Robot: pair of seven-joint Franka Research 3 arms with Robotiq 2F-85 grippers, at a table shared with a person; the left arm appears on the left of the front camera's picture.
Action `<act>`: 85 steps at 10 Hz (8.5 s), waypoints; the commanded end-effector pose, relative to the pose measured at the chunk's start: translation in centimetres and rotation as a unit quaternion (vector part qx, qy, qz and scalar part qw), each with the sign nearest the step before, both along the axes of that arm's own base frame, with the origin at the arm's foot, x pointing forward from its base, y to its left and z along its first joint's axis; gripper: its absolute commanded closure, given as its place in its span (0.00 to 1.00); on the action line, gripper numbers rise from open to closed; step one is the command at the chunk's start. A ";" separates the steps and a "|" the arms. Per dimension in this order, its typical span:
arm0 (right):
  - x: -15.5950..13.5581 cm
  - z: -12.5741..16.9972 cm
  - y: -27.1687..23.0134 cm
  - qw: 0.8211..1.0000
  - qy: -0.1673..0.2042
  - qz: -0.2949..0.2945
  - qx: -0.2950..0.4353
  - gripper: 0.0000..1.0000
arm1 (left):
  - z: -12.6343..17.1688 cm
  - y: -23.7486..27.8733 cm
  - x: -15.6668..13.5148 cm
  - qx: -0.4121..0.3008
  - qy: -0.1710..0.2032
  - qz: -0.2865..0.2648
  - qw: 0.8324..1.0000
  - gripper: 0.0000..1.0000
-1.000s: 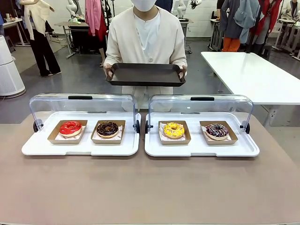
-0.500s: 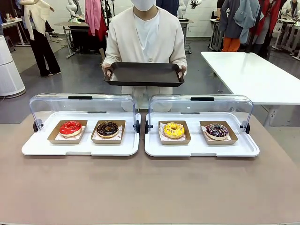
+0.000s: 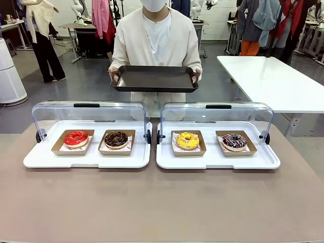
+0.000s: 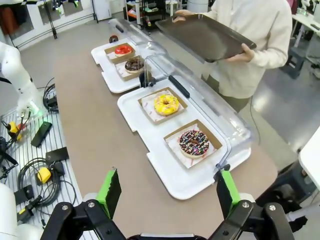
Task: Provide the desired donut to the person.
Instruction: Pick up and lift the Paper togo box containing the Donut pointed at by the person.
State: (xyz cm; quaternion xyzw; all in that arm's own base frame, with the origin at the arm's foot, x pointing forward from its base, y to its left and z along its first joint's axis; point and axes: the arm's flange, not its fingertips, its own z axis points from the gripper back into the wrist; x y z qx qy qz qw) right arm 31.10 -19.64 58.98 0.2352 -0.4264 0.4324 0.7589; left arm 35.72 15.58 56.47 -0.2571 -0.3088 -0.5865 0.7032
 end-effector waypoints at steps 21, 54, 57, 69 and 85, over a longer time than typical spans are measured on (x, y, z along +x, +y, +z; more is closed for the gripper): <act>0.1 -0.1 0.0 1.000 0.000 -0.002 0.000 0.00 | 0.2 0.1 -0.2 0.007 0.002 -0.007 1.000 0.00; 5.3 -4.9 17.6 0.907 -0.078 0.053 -0.410 0.00 | -0.7 1.0 1.9 -0.152 -0.023 0.045 0.987 0.00; 5.7 -4.2 18.3 0.910 -0.083 0.076 -0.400 0.00 | -0.7 1.0 1.9 -0.152 -0.023 0.045 0.987 0.00; 9.6 -10.3 27.9 0.850 0.045 0.220 -0.476 0.00 | -0.7 1.0 1.9 -0.152 -0.023 0.045 0.987 0.00; 12.9 -20.9 31.0 0.867 0.064 0.216 -0.445 0.00 | -0.7 1.0 1.9 -0.152 -0.023 0.045 0.987 0.00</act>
